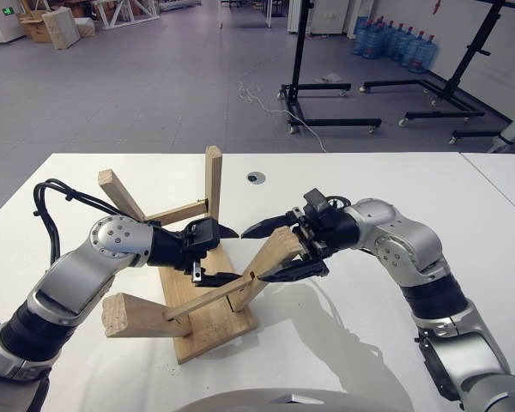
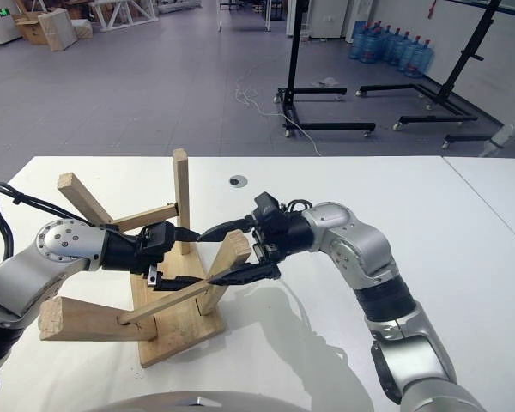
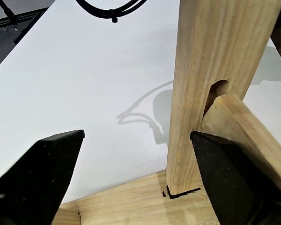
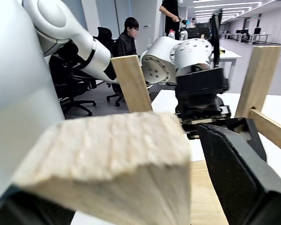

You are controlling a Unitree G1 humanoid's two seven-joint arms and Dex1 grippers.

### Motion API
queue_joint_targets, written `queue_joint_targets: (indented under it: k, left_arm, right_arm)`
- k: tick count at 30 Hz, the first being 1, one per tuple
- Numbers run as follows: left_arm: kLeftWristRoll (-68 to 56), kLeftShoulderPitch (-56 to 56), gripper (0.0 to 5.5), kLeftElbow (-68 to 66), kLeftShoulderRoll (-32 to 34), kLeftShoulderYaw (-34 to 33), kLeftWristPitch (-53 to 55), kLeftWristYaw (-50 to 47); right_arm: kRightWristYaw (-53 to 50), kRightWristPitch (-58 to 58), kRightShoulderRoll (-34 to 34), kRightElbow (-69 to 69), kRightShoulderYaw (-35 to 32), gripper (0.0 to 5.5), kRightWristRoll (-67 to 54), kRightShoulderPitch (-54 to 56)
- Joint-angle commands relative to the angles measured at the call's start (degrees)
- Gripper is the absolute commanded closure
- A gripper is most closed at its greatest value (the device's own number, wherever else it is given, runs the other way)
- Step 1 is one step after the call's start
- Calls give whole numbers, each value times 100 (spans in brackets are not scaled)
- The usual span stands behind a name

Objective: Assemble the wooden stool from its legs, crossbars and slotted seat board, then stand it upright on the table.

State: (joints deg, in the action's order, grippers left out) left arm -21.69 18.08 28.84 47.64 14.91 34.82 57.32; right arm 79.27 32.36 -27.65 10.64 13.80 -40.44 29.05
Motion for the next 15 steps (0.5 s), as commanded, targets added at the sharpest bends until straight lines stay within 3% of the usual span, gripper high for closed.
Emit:
queue_joint_targets:
  k: [1, 7, 11, 15]
  left_arm:
    - [71, -14, 135, -3, -65, -97, 2, -128]
    - [-223, -103, 135, 168, -233, -1019, -27, -621]
    - [-743, -365, 135, 493, -250, -2178, 9, -885]
    - [-1668, -1599, 135, 1468, -67, -4511, 339, -677]
  right_arm:
    - [76, -64, 48, 141, 141, 176, 122, 292]
    - [-9, -115, 84, 40, 64, 176, 185, 307]
    - [-145, -131, 129, 41, -13, 176, 181, 237]
    - [-203, -206, 174, 34, -32, 176, 217, 188]
